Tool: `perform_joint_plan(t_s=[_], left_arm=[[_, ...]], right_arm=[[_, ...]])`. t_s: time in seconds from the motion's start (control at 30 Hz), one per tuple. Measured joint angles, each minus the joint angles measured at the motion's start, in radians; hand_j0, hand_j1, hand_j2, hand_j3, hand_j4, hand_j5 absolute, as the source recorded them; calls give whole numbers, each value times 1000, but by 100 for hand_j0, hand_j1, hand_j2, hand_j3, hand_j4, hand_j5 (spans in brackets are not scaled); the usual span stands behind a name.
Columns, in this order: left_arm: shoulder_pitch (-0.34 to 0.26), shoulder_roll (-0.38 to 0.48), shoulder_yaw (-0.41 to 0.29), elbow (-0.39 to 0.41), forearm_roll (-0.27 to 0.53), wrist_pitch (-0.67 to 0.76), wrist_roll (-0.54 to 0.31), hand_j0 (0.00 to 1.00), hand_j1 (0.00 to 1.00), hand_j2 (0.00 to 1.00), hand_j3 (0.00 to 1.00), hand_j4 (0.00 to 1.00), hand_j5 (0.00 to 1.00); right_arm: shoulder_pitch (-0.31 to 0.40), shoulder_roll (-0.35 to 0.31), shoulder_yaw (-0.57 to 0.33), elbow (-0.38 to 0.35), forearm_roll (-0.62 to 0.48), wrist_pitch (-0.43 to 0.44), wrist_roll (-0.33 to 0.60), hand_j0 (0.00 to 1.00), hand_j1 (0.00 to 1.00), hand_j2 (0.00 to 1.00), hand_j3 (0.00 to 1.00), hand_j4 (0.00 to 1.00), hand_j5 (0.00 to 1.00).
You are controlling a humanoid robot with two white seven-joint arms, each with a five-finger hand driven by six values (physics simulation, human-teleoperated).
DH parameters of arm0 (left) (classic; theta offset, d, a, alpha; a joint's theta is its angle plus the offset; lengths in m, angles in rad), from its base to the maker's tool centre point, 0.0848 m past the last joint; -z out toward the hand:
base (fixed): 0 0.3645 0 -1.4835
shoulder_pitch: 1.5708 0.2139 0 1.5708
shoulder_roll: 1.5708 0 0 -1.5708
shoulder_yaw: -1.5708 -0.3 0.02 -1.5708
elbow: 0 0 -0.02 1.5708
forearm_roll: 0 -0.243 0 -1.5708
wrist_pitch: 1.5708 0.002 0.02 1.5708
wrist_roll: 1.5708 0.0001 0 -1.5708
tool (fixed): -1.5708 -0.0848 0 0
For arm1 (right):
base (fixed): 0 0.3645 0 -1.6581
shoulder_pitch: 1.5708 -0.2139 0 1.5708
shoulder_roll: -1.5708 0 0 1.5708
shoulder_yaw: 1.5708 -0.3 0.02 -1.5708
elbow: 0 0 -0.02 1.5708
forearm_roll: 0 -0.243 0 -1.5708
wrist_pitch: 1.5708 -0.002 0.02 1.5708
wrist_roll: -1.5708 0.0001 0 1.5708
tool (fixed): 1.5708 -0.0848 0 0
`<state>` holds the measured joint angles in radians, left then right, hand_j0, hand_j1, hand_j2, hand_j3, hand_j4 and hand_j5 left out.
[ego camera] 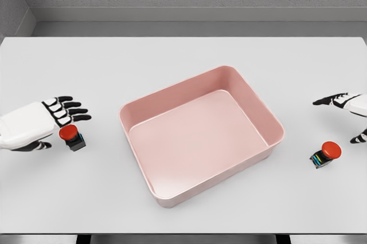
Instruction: Put the industrial switch in the basket with both arms
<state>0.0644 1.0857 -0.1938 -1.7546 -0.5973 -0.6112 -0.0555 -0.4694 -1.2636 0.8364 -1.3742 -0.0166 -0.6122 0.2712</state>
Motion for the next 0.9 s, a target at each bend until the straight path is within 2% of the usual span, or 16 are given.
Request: perform_joint_plan(t_s=[0.33,0.6,0.9], left_arm=[[0,-44,-11,-6,-54,0,-18,100,100,100,100,100,100],[-9,-61,-13,13,-69,0,-17,100,100,100,100,100,100],[-14,-98,-16,37,-97,0,-17,100,100,100,100,100,100]], right_arm=[[29,-20,1,-3,0,0,14,100,100,100,100,100,100],[67,-50,2,-63,0,0,22,100,100,100,100,100,100],[81,-65,1,-79,0,0,17,100,100,100,100,100,100]])
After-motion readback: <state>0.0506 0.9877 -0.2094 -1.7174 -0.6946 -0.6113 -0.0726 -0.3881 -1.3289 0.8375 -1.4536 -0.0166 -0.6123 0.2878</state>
